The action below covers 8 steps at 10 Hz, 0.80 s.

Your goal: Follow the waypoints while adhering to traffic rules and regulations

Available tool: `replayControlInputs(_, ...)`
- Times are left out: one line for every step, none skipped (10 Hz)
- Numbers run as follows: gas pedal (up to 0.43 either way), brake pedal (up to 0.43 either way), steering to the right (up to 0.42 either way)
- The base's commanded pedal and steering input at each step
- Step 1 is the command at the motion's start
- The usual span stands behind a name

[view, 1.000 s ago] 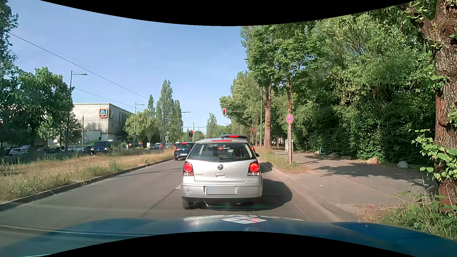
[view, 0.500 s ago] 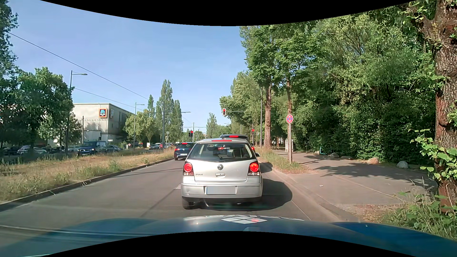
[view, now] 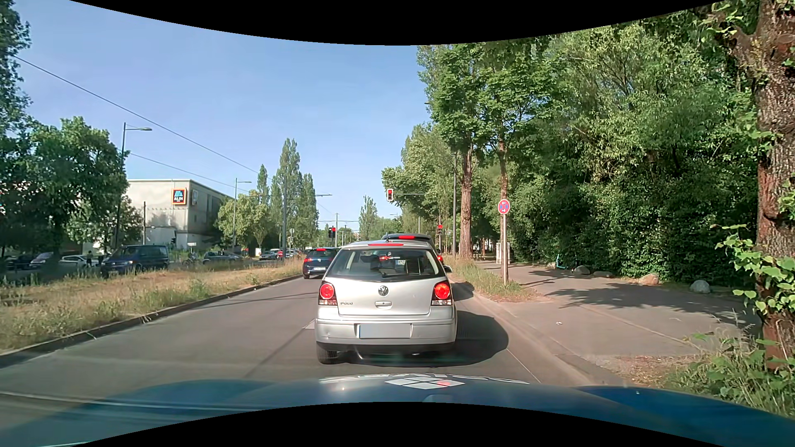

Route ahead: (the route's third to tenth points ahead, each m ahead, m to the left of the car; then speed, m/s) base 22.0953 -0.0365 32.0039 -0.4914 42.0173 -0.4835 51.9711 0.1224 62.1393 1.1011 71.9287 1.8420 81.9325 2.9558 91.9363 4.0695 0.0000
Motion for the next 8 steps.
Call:
replayControlInputs(0.0, 0.256, -0.007)
replayControlInputs(0.0, 0.256, -0.007)
replayControlInputs(0.0, 0.256, -0.007)
replayControlInputs(0.0, 0.256, -0.007)
replayControlInputs(0.0, 0.256, -0.007)
replayControlInputs(0.0, 0.256, -0.007)
replayControlInputs(0.0, 0.256, -0.007)
replayControlInputs(0.0, 0.256, -0.007)
